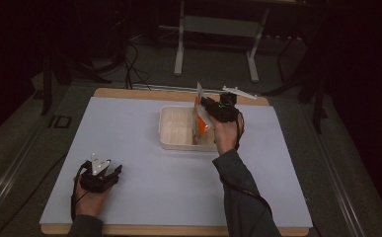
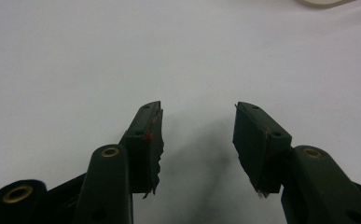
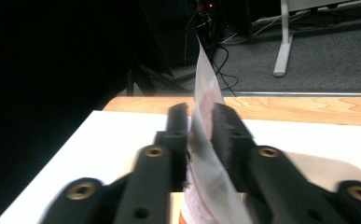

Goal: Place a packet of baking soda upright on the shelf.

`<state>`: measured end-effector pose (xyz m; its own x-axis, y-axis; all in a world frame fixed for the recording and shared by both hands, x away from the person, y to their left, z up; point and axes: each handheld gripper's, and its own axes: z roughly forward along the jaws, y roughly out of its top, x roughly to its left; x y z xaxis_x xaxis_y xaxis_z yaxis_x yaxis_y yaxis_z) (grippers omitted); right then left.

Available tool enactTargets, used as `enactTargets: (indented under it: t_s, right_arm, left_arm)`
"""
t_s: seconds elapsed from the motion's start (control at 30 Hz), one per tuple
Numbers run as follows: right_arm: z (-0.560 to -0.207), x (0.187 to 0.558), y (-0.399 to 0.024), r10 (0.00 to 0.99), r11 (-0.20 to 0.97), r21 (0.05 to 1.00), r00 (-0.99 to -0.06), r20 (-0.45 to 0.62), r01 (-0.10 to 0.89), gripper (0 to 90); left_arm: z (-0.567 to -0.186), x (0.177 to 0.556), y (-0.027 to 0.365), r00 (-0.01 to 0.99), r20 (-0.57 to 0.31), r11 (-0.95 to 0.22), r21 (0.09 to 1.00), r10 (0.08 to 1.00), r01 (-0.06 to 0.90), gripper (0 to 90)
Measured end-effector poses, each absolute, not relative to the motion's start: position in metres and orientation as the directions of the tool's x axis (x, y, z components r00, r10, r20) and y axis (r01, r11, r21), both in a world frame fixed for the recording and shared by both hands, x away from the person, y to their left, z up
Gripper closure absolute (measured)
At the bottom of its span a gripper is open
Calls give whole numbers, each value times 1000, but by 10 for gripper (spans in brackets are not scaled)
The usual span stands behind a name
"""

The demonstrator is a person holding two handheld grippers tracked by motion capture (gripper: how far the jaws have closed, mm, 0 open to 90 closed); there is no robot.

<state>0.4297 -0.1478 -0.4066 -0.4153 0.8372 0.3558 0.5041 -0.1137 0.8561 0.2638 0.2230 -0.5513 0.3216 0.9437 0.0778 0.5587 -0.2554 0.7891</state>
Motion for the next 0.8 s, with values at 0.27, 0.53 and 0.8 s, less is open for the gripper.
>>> enactTargets:
  t_s: [0.27,0.53,0.8]
  right_arm:
    - [-407,426,-150,852,-30,867,-441,283,498,581]
    - [-399,417,-162,852,14,854,-454,262,520,517]
    - [-390,403,-178,840,74,846,-491,233,528,507]
  left_arm:
    - [-551,264,223,321,80,-258,788,944,559,519]
    - [-551,264,223,321,83,-259,788,943,558,518]
    - [-551,264,223,320,86,-262,785,943,561,518]
